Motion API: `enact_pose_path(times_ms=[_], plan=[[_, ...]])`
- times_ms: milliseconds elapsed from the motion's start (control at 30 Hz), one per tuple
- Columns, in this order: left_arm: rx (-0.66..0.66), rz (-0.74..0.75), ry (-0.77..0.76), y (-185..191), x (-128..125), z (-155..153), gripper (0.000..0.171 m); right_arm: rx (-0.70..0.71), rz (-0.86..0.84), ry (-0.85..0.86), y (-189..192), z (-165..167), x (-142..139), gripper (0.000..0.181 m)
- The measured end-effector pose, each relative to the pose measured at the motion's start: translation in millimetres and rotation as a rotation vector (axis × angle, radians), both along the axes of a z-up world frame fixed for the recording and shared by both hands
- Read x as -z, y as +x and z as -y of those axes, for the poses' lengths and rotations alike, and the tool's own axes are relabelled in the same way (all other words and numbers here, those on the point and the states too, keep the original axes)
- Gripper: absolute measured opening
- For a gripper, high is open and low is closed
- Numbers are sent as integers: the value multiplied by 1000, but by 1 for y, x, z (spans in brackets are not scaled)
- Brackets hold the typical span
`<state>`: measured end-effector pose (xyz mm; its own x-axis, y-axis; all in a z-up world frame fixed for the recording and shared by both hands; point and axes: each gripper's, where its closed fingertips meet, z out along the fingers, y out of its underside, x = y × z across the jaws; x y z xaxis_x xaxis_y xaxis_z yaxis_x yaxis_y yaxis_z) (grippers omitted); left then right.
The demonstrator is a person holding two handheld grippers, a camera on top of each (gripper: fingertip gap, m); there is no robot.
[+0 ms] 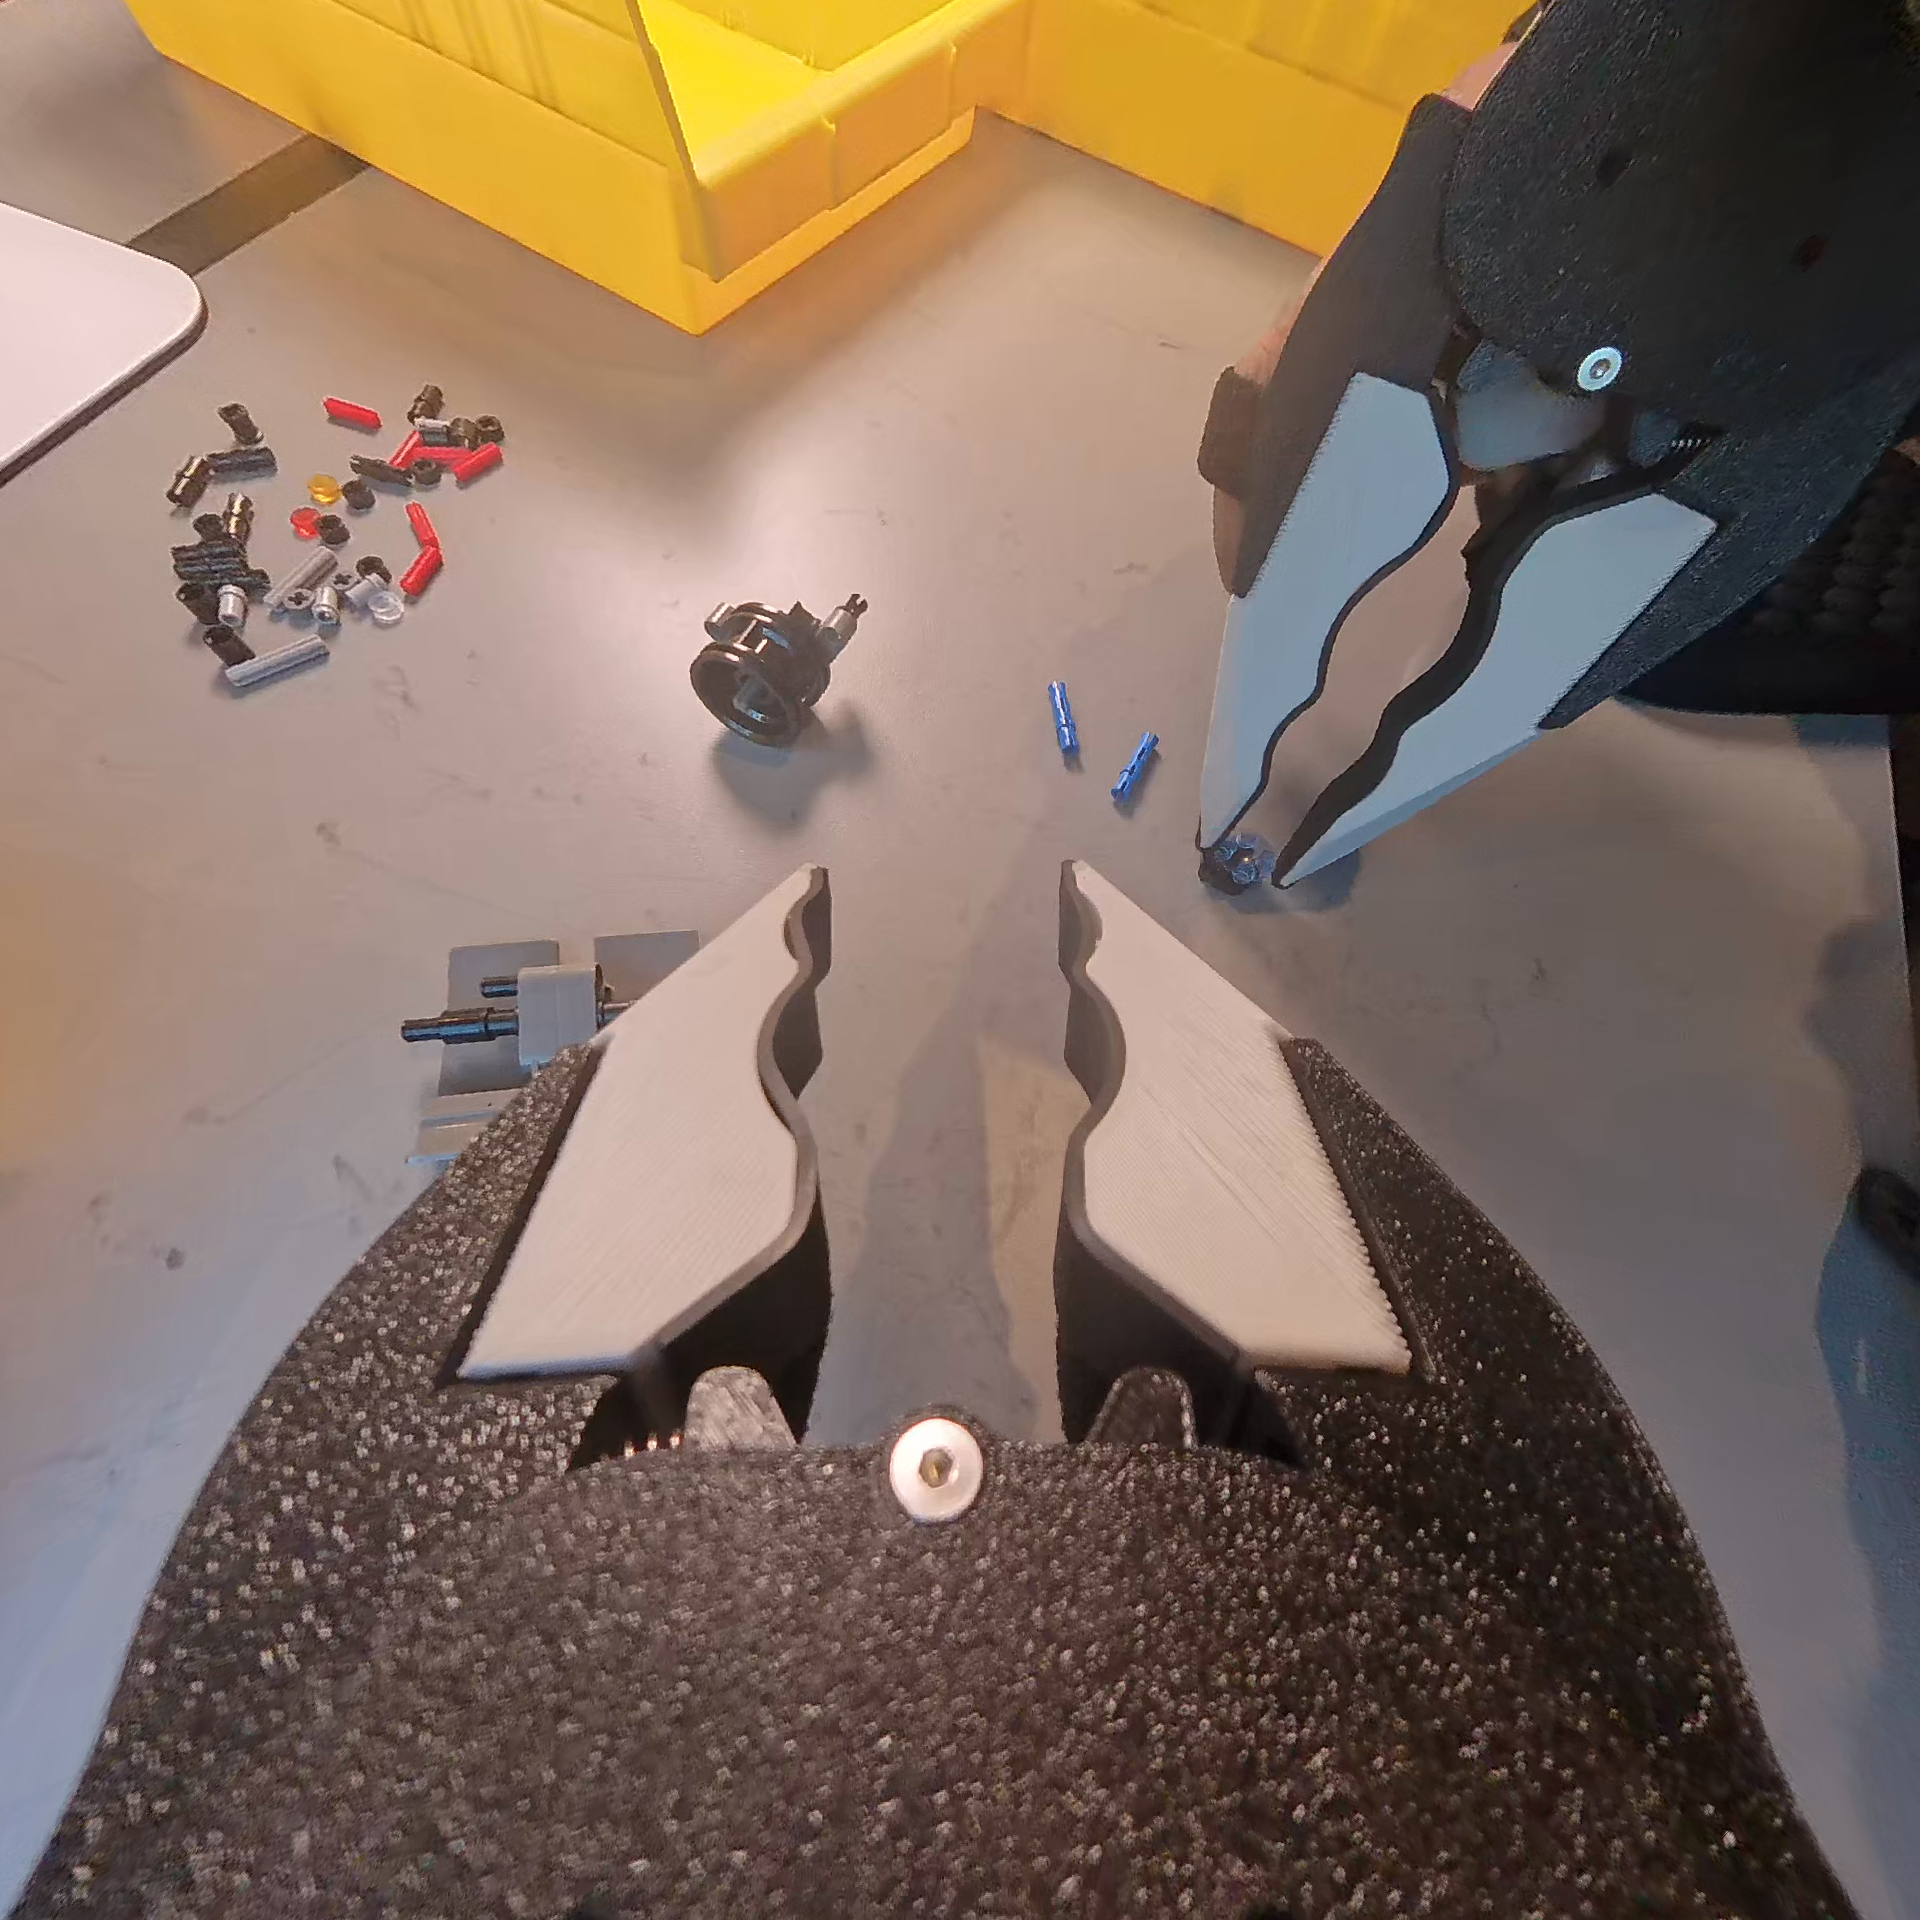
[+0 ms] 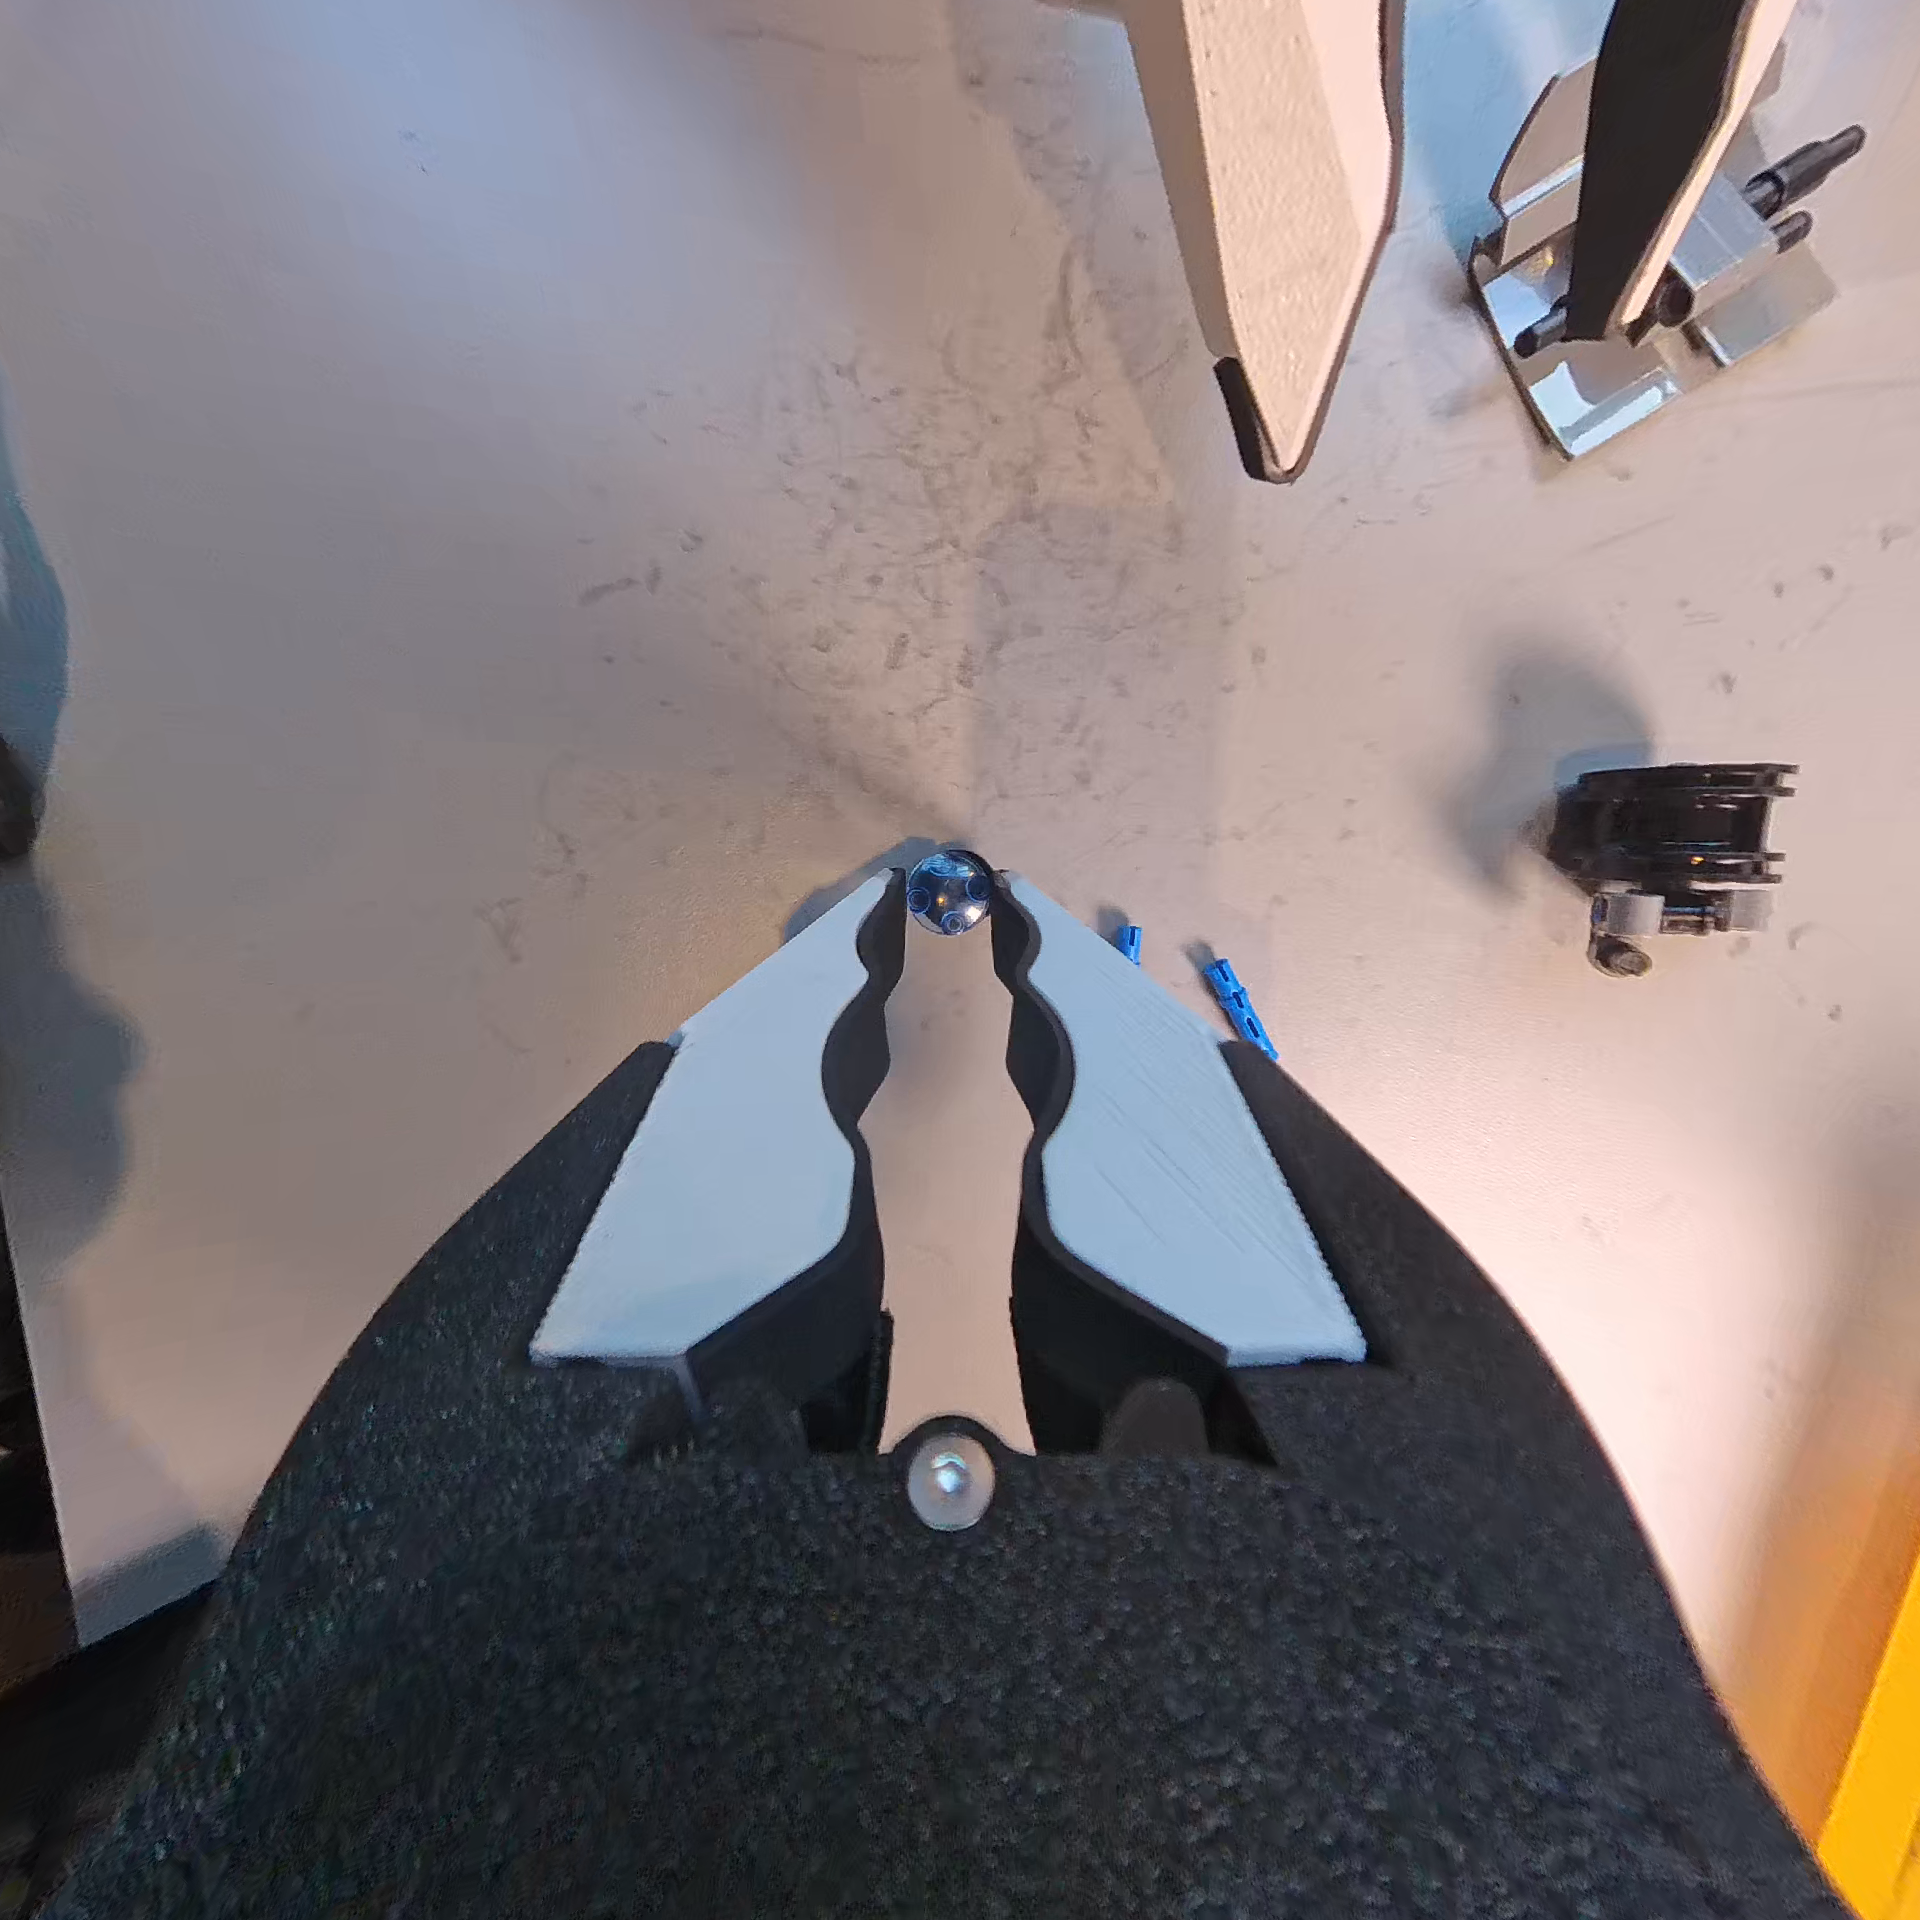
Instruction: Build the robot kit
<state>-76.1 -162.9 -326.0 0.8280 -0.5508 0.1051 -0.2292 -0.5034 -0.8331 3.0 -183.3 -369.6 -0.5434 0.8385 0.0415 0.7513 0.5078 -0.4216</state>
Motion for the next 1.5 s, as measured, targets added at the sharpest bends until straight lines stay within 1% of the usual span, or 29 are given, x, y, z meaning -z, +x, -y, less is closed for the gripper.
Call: enact_pose_path(times_ms=[333,533,833,1100,1500], plan=[[0,-1,-1,0,0,0,43,-107,21,42,-1,0,0,16],[-1,-1,-1,-1,0,0,43,-147,47,56,-1,0,2,16],[0,-1,0,-1,-1,1,44,-154,53,65,0,-1,4,17],[3,-3,-4,0,0,1,44,-136,37,49,0,1,-2,19],[8,10,-18,2,1,2,43,-110,56,20,1,0,6,21]])
